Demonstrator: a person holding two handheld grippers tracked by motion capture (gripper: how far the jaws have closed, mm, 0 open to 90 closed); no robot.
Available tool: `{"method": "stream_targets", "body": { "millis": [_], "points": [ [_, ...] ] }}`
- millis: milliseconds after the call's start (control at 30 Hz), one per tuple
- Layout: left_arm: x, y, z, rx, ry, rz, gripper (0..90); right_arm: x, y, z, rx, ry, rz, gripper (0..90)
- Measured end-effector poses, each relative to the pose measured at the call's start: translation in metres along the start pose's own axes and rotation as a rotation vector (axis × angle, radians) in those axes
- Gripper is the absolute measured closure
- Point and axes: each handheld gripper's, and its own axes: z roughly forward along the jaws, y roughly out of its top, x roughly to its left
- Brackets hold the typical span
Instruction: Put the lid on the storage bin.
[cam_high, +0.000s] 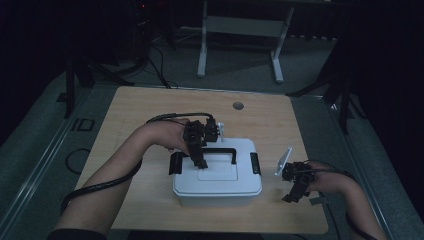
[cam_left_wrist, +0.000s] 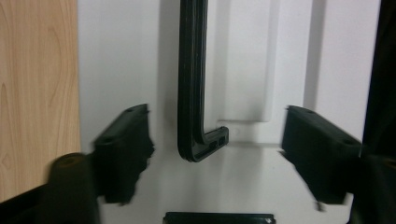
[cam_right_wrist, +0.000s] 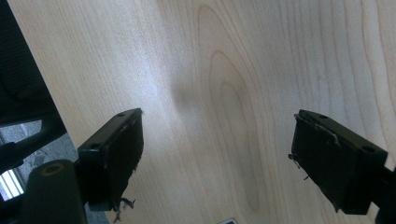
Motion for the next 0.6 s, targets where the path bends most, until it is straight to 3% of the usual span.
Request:
{"method": "stream_targets", "body": {
  "millis": [33, 200, 367, 600],
  "points": [
    [0.000, -0.002, 0.000, 0.004, 0.014, 0.007, 11.8, 0.000, 0.000, 0.000, 0.001, -0.001, 0.002, 16.6],
    [0.004, -0.013, 0.001, -0.003, 0.044, -0.004, 2.2, -0.001, 0.000, -0.001, -0.012, -0.018, 0.005, 16.6],
    [0.004, -0.026, 0.000, -0.043, 0.042, -0.020, 2.2, -0.002, 0.001, -0.005, -0.032, -0.043, 0.010, 15.6],
    [0.003, -0.047, -0.004, -0.058, 0.039, -0.067, 2.2, -0.004, 0.003, -0.007, -0.042, -0.066, 0.018, 14.6]
  ]
}}
